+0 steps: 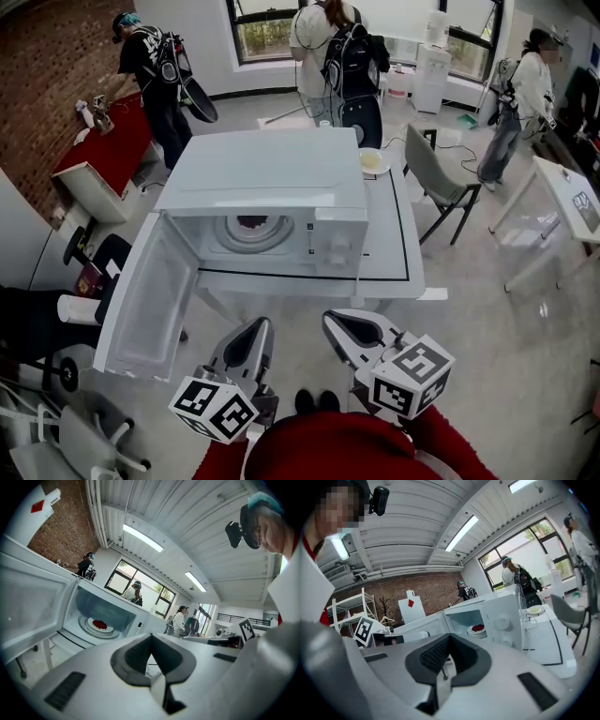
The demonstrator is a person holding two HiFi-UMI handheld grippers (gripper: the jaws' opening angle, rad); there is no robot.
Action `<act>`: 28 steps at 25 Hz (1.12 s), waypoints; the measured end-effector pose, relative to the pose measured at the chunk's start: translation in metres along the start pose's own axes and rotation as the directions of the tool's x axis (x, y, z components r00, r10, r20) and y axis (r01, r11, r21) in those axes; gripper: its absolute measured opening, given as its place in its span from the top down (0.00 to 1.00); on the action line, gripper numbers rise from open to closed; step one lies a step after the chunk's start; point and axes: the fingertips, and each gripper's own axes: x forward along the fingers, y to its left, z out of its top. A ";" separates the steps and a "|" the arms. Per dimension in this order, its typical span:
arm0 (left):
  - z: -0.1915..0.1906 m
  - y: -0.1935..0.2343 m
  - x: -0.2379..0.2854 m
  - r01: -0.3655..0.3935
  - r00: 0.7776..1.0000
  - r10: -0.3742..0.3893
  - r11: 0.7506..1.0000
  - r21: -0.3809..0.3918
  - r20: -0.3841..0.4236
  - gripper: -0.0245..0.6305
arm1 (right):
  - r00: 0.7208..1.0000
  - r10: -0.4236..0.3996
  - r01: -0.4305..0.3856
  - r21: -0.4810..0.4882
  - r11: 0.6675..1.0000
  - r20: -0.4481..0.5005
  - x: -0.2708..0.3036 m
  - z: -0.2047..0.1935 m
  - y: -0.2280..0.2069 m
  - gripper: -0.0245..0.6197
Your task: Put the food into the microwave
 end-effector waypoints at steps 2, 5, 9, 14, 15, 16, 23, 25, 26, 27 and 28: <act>0.000 -0.004 -0.005 0.001 1.000 -0.001 1.000 0.013 0.018 0.95 | 1.000 0.009 -0.009 -0.014 1.000 0.014 -0.008 -0.001 0.002 0.94; -0.003 -0.007 -0.015 -0.017 0.999 0.016 0.999 0.046 0.038 0.95 | 0.999 0.010 -0.008 -0.042 0.999 0.040 -0.020 0.000 0.001 0.94; -0.005 -0.008 -0.028 -0.058 0.997 0.054 0.996 0.066 0.059 0.95 | 0.997 0.007 -0.003 -0.050 0.999 0.080 -0.035 0.002 -0.003 0.94; -0.009 -0.010 -0.036 -0.075 0.994 0.071 0.996 0.043 0.082 0.95 | 0.996 -0.005 0.014 -0.102 0.995 0.085 -0.045 0.000 -0.004 0.94; -0.009 -0.010 -0.036 -0.079 0.994 0.075 0.996 0.046 0.083 0.95 | 0.996 -0.004 0.014 -0.119 0.993 0.085 -0.046 -0.001 -0.005 0.94; -0.010 -0.011 -0.035 -0.083 0.993 0.079 0.995 0.049 0.084 0.95 | 0.996 0.002 0.011 -0.139 0.990 0.090 -0.046 -0.002 -0.005 0.94; -0.017 -0.005 -0.037 -0.104 0.992 0.104 0.995 0.000 0.071 0.95 | 0.997 0.010 0.004 -0.178 0.984 0.083 -0.043 -0.011 -0.004 0.94; -0.019 -0.007 -0.035 -0.101 0.993 0.100 0.995 0.004 0.066 0.95 | 0.996 0.013 0.001 -0.160 0.987 0.085 -0.044 -0.009 -0.001 0.94; -0.020 -0.008 -0.034 -0.099 0.993 0.098 0.995 0.010 0.065 0.95 | 0.996 0.015 -0.002 -0.147 0.989 0.088 -0.044 -0.008 0.001 0.94; -0.021 -0.010 -0.033 -0.099 0.993 0.098 0.995 0.018 0.064 0.95 | 0.996 0.017 -0.004 -0.138 0.990 0.091 -0.044 -0.009 0.002 0.94; -0.021 -0.011 -0.033 -0.099 0.993 0.097 0.995 0.025 0.063 0.95 | 0.996 0.018 -0.006 -0.136 0.991 0.092 -0.044 -0.010 0.002 0.94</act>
